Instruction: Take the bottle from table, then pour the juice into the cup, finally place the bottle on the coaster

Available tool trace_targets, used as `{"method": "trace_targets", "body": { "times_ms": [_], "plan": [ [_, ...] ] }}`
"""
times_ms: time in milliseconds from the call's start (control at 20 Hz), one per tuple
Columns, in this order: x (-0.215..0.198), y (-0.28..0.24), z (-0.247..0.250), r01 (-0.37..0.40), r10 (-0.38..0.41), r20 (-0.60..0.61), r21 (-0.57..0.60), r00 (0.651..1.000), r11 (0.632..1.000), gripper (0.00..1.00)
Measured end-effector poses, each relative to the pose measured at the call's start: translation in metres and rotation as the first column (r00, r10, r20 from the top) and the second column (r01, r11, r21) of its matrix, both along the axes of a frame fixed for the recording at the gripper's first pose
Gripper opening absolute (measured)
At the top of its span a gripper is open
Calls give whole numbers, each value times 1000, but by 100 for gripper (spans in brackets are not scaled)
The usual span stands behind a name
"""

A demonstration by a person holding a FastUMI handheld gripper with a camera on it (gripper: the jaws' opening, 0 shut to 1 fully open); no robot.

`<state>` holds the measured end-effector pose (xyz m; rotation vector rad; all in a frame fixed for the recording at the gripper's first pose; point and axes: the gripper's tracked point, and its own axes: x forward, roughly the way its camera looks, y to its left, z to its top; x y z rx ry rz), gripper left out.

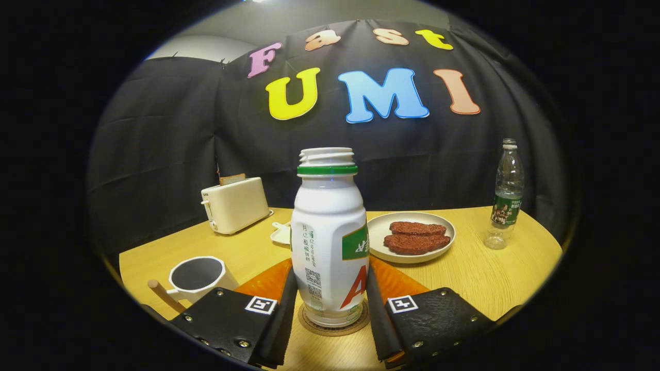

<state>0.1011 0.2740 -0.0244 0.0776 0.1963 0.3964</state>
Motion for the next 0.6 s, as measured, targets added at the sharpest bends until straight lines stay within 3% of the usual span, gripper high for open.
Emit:
{"method": "trace_targets", "body": {
  "times_ms": [600],
  "plan": [
    [-3, 4, -5, -1, 2, 40, -45, 999, 999, 64]
  ]
}}
